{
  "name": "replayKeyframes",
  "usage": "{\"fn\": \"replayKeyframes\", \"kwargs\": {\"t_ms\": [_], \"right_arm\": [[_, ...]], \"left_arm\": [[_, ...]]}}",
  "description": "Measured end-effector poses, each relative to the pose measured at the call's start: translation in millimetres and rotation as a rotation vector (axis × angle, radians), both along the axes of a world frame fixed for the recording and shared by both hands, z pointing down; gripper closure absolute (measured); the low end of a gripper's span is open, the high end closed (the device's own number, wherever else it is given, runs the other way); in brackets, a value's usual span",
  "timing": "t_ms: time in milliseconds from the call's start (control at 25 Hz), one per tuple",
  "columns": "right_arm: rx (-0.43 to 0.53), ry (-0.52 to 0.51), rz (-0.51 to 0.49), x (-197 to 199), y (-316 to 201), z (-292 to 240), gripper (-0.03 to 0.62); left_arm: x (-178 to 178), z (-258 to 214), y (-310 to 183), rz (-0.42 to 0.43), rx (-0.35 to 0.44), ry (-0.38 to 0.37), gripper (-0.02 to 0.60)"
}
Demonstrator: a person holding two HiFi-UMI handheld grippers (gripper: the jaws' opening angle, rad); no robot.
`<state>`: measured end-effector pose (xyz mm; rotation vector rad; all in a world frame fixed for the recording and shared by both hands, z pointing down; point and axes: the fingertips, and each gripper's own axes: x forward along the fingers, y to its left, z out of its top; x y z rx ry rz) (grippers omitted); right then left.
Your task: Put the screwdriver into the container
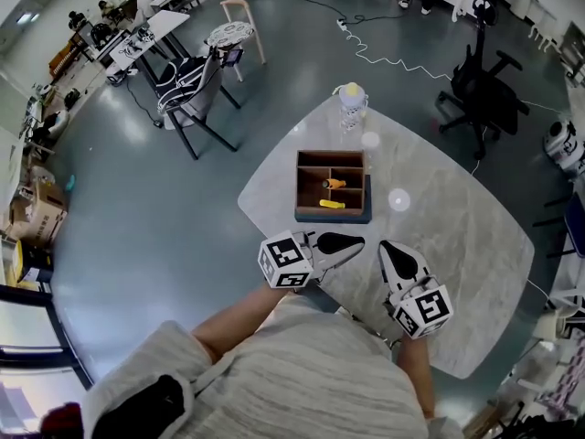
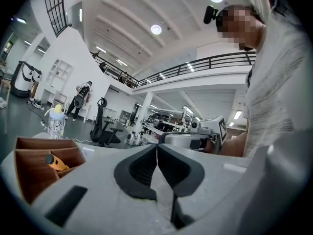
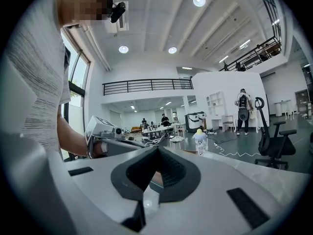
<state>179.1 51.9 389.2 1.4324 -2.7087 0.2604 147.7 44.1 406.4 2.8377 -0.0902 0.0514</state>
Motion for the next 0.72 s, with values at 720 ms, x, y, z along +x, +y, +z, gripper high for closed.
{"fn": "replayKeyframes", "kwargs": {"t_ms": [720], "right_arm": [[0.071,-0.079,0.111,-25.3,-29.7,-26.2,0.583]], "left_arm": [[-32.8,-40.4,-27.5,0.115,0.062,0.019,0.563]]}}
